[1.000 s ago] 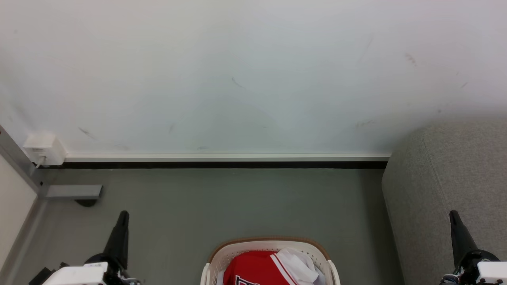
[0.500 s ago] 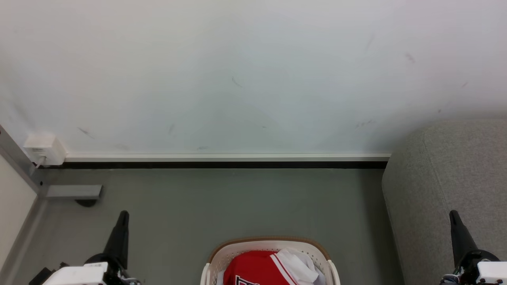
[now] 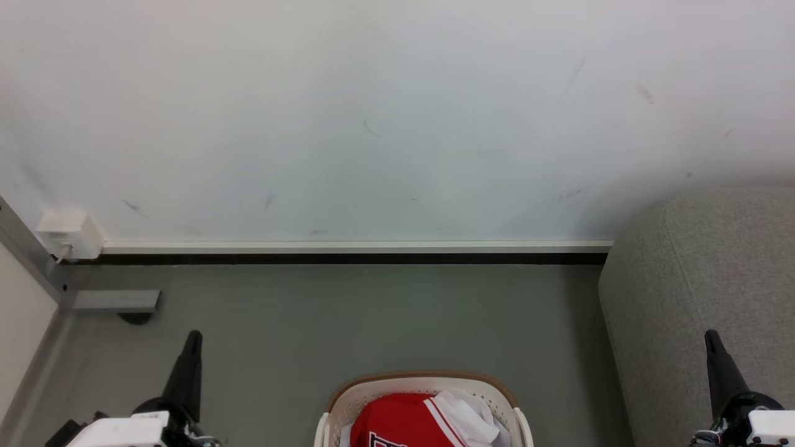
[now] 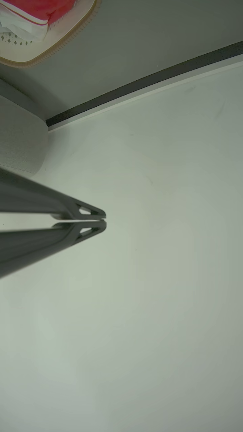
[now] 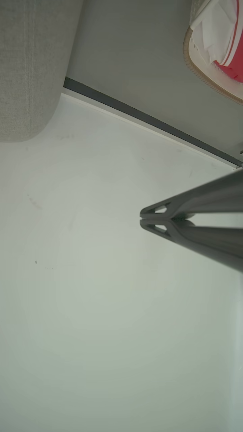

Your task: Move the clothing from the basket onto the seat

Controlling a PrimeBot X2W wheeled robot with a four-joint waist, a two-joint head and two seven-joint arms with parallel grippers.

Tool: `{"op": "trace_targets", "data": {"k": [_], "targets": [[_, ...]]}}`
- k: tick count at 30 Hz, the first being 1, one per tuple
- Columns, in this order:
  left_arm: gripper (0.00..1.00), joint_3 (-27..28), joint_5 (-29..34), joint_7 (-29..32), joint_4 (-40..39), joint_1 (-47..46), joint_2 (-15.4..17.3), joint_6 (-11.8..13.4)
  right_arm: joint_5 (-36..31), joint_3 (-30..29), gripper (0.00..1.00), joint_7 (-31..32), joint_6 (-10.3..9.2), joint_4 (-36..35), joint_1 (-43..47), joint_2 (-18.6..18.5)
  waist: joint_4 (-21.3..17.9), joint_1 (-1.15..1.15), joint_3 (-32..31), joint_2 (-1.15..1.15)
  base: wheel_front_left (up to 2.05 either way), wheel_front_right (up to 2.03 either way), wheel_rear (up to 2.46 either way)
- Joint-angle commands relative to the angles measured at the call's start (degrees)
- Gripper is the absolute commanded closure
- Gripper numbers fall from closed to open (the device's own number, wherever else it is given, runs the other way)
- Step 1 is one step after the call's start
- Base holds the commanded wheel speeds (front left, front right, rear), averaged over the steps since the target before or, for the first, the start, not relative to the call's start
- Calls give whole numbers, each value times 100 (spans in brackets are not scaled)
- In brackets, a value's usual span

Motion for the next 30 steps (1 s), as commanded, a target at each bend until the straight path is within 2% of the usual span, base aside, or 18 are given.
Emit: {"op": "trace_targets", "data": {"k": [1,30], "targets": [[100,13,-77,17,-13,-45,40,-30,9,-6,100,13,-13,-19,-72,-38,0,0,0,0,0,0,0],[100,13,-77,17,-13,-45,40,-31,9,-6,100,13,-13,-20,-72,-38,0,0,0,0,0,0,0]]}}
